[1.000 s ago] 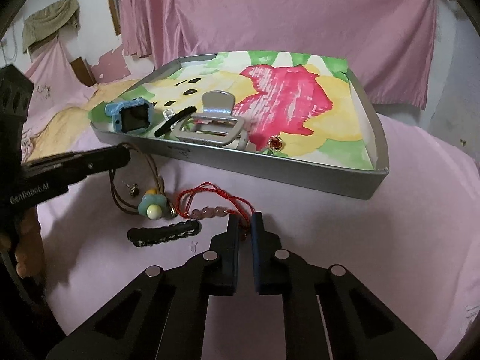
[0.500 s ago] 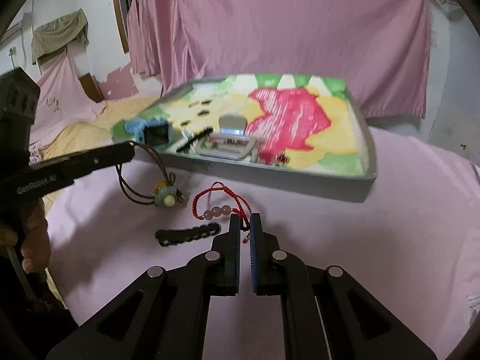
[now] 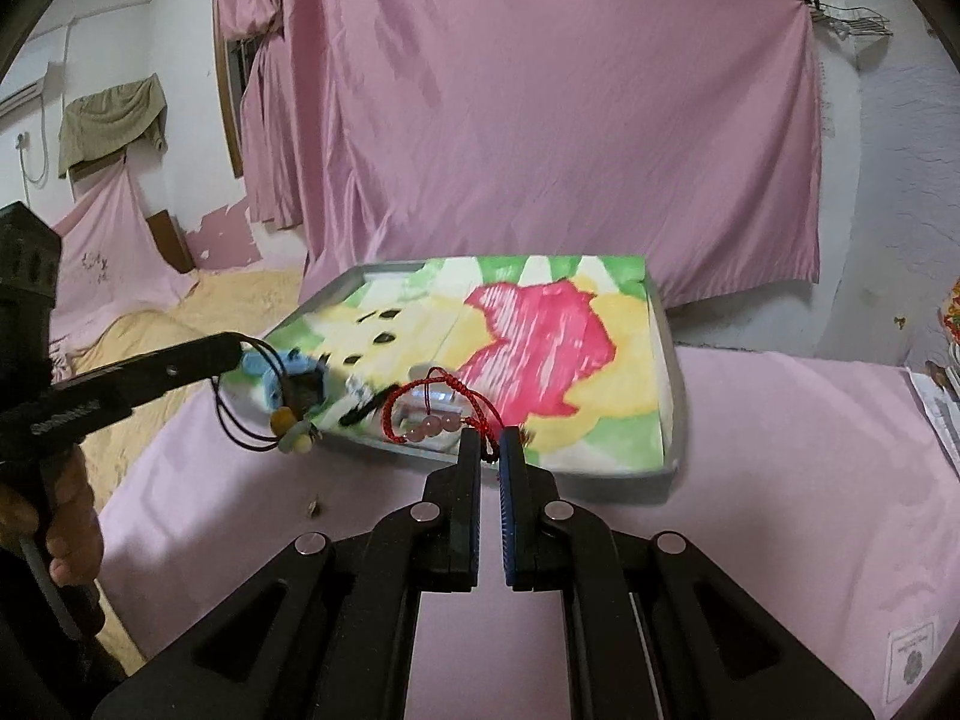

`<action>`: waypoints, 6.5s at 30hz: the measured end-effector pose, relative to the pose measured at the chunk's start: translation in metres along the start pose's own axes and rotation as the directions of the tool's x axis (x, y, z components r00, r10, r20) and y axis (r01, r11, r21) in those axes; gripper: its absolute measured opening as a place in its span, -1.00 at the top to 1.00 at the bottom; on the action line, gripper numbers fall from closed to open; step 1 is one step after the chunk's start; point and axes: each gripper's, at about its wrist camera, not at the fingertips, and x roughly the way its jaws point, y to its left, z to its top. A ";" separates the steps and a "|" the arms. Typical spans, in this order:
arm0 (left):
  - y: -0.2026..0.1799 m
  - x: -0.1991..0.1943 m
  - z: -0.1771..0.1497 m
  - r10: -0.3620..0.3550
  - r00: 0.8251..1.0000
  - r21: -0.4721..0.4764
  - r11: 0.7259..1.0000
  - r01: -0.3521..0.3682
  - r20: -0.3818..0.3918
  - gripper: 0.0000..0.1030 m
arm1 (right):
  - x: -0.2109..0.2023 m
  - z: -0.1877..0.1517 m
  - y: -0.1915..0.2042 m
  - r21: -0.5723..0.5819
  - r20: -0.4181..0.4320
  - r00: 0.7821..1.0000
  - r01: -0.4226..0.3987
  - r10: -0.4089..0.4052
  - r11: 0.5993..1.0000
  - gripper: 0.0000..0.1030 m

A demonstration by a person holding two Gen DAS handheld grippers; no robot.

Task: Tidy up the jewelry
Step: 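Carry the keychain into the tray with the left tool while the right tool carries the bead string there, then open both tools to release the items in the tray, then pull both tools back toward the black bead chain and small silver charm, then grasp the black bead chain with the right tool while the left tool approaches the silver charm, then grasp the small silver charm with the left tool while the right tool lifts the chain toward the tray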

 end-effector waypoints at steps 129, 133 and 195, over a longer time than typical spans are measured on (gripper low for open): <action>0.047 0.029 -0.070 0.154 0.952 0.012 0.988 -0.157 -0.266 -0.59 | 0.055 -0.047 0.058 -0.155 -0.340 0.940 -0.022 -0.032 0.988 -0.77; 0.047 0.032 -0.069 0.147 0.952 0.015 0.989 -0.149 -0.267 -0.55 | 0.060 -0.042 0.051 -0.147 -0.338 0.940 -0.011 -0.040 0.989 -0.69; 0.001 0.029 -0.034 0.059 0.992 0.069 0.996 -0.051 -0.111 0.76 | 0.017 -0.018 0.008 -0.001 -0.087 0.993 -0.080 0.080 0.997 0.74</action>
